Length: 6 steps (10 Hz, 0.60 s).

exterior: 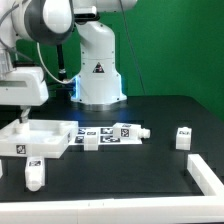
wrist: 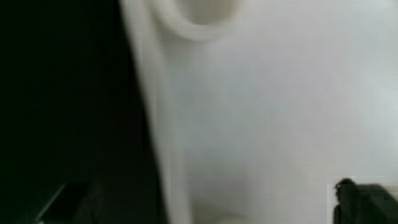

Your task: Assemble one leg

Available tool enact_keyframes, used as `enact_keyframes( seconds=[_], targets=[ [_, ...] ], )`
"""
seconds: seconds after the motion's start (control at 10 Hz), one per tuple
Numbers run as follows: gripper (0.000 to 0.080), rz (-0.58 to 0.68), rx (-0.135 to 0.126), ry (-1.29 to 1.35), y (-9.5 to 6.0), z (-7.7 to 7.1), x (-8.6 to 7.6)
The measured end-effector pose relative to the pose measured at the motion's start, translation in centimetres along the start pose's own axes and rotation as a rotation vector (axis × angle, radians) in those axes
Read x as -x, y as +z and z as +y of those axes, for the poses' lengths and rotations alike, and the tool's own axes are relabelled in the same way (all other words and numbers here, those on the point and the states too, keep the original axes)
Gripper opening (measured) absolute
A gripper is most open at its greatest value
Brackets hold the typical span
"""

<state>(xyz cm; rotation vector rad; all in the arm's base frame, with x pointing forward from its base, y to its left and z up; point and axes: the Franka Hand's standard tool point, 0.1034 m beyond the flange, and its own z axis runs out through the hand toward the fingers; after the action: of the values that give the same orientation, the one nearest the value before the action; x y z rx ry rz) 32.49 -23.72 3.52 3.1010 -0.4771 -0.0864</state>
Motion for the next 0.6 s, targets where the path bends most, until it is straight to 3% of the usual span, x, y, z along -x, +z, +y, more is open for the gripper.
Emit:
enact_keyframes(
  seconds=[0.2, 0.5, 0.6],
  targets=[
    [0.0649, 0.002, 0.048, -0.018, 1.7, 0.4, 0.4],
    [0.0649, -0.001, 0.054, -0.057, 2.1, 0.2, 0.4],
    [0.0523, -0.001, 0.054, -0.057, 2.1, 0.2, 0.4]
  ],
)
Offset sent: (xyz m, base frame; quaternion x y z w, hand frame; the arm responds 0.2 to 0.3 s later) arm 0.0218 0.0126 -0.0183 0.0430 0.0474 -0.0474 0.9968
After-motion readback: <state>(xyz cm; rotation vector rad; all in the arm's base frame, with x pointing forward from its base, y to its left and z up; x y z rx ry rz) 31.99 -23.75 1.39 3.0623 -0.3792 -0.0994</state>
